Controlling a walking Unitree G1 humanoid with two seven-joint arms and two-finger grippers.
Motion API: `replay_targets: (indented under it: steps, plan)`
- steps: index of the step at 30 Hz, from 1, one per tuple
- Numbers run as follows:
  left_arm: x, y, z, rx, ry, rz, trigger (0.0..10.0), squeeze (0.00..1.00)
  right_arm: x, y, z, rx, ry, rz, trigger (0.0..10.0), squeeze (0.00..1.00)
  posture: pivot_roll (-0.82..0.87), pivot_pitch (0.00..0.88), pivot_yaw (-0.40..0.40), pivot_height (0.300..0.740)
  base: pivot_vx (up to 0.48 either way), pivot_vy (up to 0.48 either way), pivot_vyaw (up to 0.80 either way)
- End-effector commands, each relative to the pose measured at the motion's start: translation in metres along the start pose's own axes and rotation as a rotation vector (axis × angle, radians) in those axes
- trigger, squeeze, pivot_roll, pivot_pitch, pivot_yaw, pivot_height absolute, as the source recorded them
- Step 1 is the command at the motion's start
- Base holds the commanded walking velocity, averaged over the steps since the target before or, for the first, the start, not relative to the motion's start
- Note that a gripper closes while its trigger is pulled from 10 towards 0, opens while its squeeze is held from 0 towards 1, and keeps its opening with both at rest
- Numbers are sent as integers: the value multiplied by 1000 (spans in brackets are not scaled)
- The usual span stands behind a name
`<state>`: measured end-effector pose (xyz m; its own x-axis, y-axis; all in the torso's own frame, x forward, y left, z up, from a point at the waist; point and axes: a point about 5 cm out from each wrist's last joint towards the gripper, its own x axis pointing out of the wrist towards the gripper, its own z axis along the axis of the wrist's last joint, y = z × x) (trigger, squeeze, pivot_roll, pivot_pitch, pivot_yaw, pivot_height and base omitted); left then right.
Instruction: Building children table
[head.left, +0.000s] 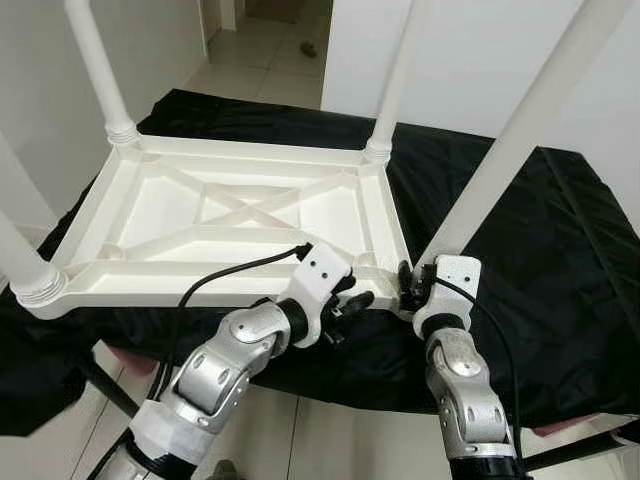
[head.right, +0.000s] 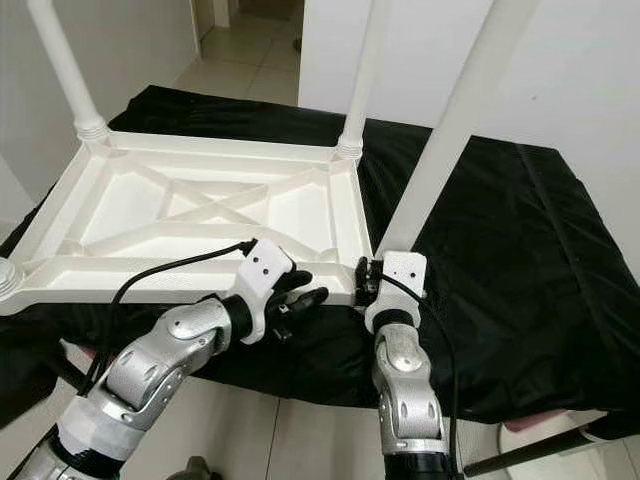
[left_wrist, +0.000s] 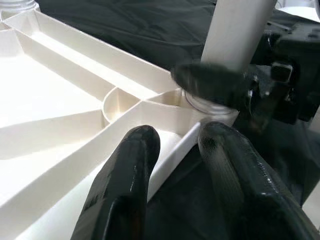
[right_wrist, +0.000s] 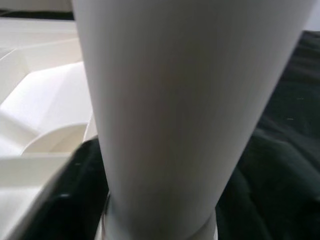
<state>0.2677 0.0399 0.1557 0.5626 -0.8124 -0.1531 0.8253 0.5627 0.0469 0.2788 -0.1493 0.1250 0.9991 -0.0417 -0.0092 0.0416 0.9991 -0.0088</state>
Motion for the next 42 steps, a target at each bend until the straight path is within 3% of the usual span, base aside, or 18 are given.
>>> replay_targets:
  steps: [1, 2, 3, 8, 14, 18, 19, 20, 21, 22, 33, 42]
  plan:
    - [1, -1, 1, 7, -4, -59, 10000, 0, 5, -1, -1, 2, 7, 65, 10000, 1000, 1, 46, -46, 740, 0, 0, 0]
    - [1, -1, 1, 7, -4, -59, 10000, 0, 5, -1, -1, 2, 7, 65, 10000, 1000, 1, 46, -46, 740, 0, 0, 0]
    - [0, -2, 2, 3, -7, -63, 10000, 0, 8, -1, 2, -9, 1, 137, 10000, 0, -3, 43, -40, 740, 0, 0, 0]
    - [0, -4, 2, 1, -7, -73, 10000, 0, 14, -5, 7, -58, -11, 274, 10000, 0, -9, 39, -35, 740, 0, 0, 0]
    - [2, -5, 6, 8, -11, -93, 10000, 0, 22, -8, 7, -185, -7, 601, 10000, 0, 0, 4, -18, 740, 0, 0, 0]
    - [2, -3, 8, 16, -14, -90, 10000, 0, 25, -7, 6, -211, -6, 655, 10000, 0, 11, 0, -21, 740, 0, 0, 0]
    - [2, -2, 9, 20, -18, -86, 10000, 0, 27, -7, 6, -212, -4, 695, 5137, 0, 17, 0, -23, 740, 0, 0, 0]
    - [2, -2, 9, 20, -18, -86, 10000, 0, 27, -7, 6, -212, -4, 695, 5137, 0, 17, 0, -23, 740, 0, 0, 0]
    - [2, -1, 10, 22, -20, -82, 10000, 0, 29, -6, 7, -214, -5, 727, 4431, 0, 18, 0, -24, 740, 0, 0, 0]
    - [3, 0, 11, 24, -22, -79, 10000, 0, 31, -6, 7, -224, -3, 753, 0, 0, 22, 0, -27, 740, 0, 0, 0]
    - [2, -1, 13, 20, -35, -65, 10000, 0, 36, -10, 7, -238, -4, 816, 0, 0, 36, 0, -35, 740, 0, 0, 0]
    - [4, -4, 15, 15, -43, -61, 10000, 0, 28, -3, 1, -171, -19, 671, 0, 0, 42, 0, -40, 740, 0, 0, 0]
